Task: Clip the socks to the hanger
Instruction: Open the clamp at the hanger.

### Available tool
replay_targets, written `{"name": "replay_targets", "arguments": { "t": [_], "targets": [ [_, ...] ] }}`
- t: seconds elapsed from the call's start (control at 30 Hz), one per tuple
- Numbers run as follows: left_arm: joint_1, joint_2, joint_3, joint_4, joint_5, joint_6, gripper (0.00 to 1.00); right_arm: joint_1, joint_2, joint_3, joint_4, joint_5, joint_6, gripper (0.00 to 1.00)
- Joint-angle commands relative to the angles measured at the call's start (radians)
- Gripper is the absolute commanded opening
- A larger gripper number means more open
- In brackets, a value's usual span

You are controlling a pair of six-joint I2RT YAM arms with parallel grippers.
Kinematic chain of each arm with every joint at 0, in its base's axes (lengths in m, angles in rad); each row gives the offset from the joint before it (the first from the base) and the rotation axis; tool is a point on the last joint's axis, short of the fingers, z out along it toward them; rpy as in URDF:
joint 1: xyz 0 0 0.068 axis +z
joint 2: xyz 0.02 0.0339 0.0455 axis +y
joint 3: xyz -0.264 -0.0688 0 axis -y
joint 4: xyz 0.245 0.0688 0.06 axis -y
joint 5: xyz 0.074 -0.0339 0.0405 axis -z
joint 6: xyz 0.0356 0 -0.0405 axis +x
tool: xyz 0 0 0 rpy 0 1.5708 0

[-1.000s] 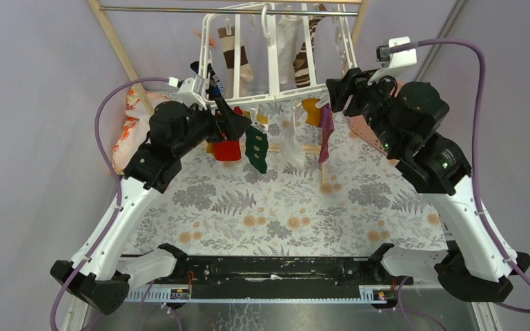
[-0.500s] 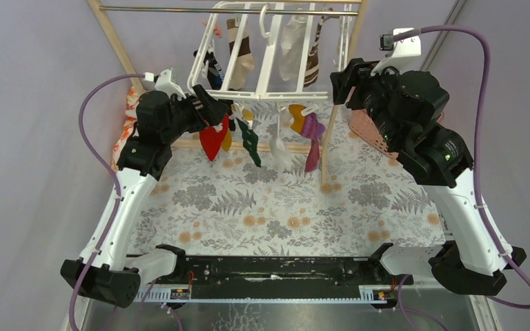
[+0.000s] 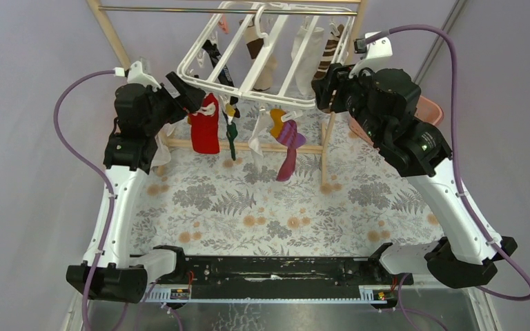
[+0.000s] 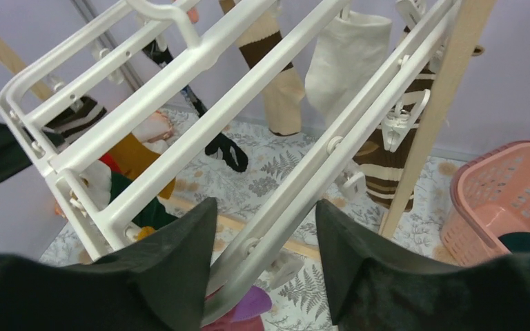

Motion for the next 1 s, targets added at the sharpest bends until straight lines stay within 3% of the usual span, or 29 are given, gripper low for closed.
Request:
{"name": "replay_targets", "arguments": {
  "t": [0.0, 0.1, 0.6, 0.83, 0.97],
  "targets": [
    [0.021, -0.011, 0.046, 0.002, 0.021, -0.018, 0.99, -0.006, -0.010, -0.022, 0.092, -0.076, 0.021, 0.55],
    [0.021, -0.033, 0.039, 0.004, 0.026, -0.024, 0.99, -0.006, 0.004, -0.019, 0.097, -0.114, 0.023, 0.49],
    [0.021, -0.109, 0.049, -0.015, 0.052, -0.022, 0.99, -0.008, 0.135, 0.026, 0.161, -0.270, 0.076, 0.47],
    [0.021, -0.167, 0.020, 0.080, 0.276, -0.140, 0.99, -0.007, 0.134, -0.024, 0.255, -0.428, 0.158, 0.44],
    [0.021, -0.211, -0.034, 0.171, 0.323, -0.217, 0.99, -0.006, 0.088, -0.110, 0.334, -0.497, 0.212, 0.41]
  ]
}}
